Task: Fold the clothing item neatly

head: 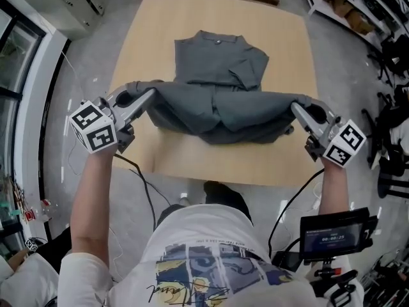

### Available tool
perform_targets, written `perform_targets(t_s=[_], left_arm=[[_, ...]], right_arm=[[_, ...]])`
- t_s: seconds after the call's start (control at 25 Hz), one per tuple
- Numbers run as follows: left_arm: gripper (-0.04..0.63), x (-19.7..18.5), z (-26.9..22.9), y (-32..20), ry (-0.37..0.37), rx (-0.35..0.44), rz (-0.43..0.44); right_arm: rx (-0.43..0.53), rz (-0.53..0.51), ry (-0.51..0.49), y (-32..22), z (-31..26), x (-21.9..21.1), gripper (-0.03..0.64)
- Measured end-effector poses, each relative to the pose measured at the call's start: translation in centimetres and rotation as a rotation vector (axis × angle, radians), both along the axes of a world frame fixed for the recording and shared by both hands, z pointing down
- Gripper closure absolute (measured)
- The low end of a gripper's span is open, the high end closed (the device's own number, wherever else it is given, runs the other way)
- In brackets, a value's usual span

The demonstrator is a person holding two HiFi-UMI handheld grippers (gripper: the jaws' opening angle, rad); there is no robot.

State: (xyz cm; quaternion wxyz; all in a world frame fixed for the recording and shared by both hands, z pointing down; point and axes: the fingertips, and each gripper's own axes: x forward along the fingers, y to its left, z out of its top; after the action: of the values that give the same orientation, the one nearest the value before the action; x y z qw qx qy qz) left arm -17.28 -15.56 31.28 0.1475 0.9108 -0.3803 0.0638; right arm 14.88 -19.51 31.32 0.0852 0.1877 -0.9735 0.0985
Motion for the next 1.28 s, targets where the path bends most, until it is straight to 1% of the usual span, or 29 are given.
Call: perform_targets(t_s=[0.16, 0.28, 0.48, 0.56, 0.68, 0.76, 0.92, 1.12, 1.28], left_arm=[[0.572, -0.4, 1.0, -4.7, -0.029, 0.000, -0.018], [0.572, -0.5, 2.2, -7.7, -0.057, -0.022, -0.027], [0.572, -0.9, 4.8, -12.9, -0.080, -0.065, -0.049], [0.573, -1.3, 6.8, -15.5, -0.087, -0.088, -0.064], [0.572, -2.0, 11.1, -19.6, -0.105, -0.133, -0.085], [0.572, -2.5, 13.5, -21.7, -0.116, -0.159, -0.103], [0.572, -3.2, 15.6, -23.3, -0.133, -0.201, -0.138], [0.572, -3.5, 16.8, -23.9, -0.153, -0.238, -0.169], [0.572, -4.0, 17.6, -24.1, -0.179, -0.266, -0.189]], right_arm=[[-0.003, 0.008, 0.020, -5.0, 1.5, -0.1, 0.603], [-0.014, 0.030, 0.026, -8.3, 3.0, -0.1, 0.603], [-0.039, 0.080, 0.034, -13.8, 5.6, -0.1, 0.603], [-0.055, 0.099, 0.043, -16.4, 7.7, -0.1, 0.603], [-0.088, 0.116, 0.060, -20.7, 12.1, -0.3, 0.603], [-0.102, 0.125, 0.075, -22.6, 14.4, -0.4, 0.603], [-0.131, 0.151, 0.089, -24.1, 16.2, 0.0, 0.603], [-0.199, 0.201, 0.062, -24.9, 18.1, 0.7, 0.603], [-0.253, 0.230, 0.059, -25.2, 19.8, 1.0, 0.601]])
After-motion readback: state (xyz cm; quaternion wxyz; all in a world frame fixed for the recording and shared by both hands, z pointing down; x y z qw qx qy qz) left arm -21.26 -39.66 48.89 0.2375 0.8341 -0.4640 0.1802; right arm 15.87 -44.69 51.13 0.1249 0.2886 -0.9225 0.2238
